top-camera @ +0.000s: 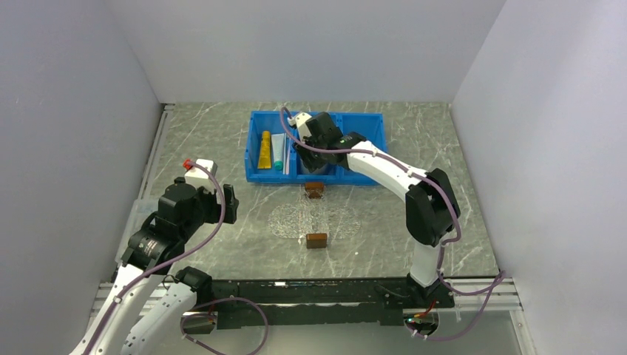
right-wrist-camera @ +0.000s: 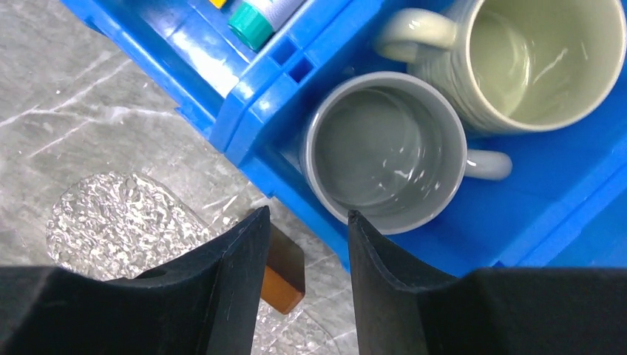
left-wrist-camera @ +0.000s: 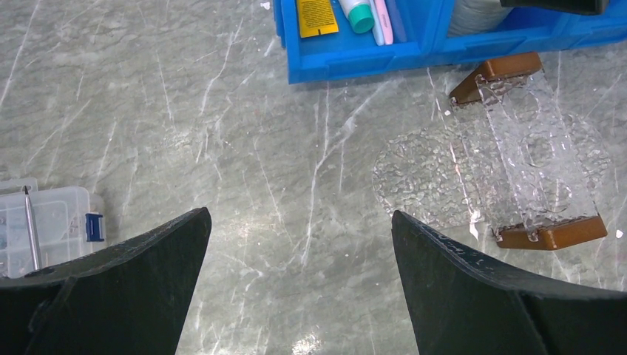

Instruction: Prepare toiletry sets of a toothbrush and toothpaste on the tray

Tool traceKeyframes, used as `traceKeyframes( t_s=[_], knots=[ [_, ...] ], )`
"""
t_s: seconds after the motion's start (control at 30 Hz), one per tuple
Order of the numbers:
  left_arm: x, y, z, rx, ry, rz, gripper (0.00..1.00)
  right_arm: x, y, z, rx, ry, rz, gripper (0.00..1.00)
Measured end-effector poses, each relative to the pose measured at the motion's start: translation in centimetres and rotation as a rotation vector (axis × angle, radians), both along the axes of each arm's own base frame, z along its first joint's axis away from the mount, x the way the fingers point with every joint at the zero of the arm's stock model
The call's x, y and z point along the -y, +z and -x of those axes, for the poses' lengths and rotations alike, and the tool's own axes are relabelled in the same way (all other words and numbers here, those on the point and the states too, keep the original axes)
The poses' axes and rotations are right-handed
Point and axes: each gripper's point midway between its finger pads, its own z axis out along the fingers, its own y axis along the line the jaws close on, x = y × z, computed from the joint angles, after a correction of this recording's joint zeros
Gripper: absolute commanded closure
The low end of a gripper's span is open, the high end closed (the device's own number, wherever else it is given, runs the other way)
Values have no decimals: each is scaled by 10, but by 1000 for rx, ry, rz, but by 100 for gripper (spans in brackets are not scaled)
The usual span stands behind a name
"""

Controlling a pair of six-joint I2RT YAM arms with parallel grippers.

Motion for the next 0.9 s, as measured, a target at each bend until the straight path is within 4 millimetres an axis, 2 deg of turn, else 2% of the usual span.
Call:
traceKeyframes(
  t_s=[0.17, 0.33, 0.47, 0.73, 0.9],
  knots=[
    [-1, 0, 0, 1, 5, -3, 1, -7, 7, -7, 32, 68, -40, 56],
    [-1, 0, 0, 1, 6, -3, 1, -6, 7, -15, 49, 99, -53, 56],
    [-1, 0, -1, 1, 8, -5, 1, -6, -2, -20, 45, 116, -47, 56],
    [-2, 0, -1, 1, 12, -7, 1, -9, -32, -20, -6, 146, -18, 57],
    [-2, -1, -2, -4, 13, -10, 1, -9, -45, -19, -29, 151, -6, 62]
  ],
)
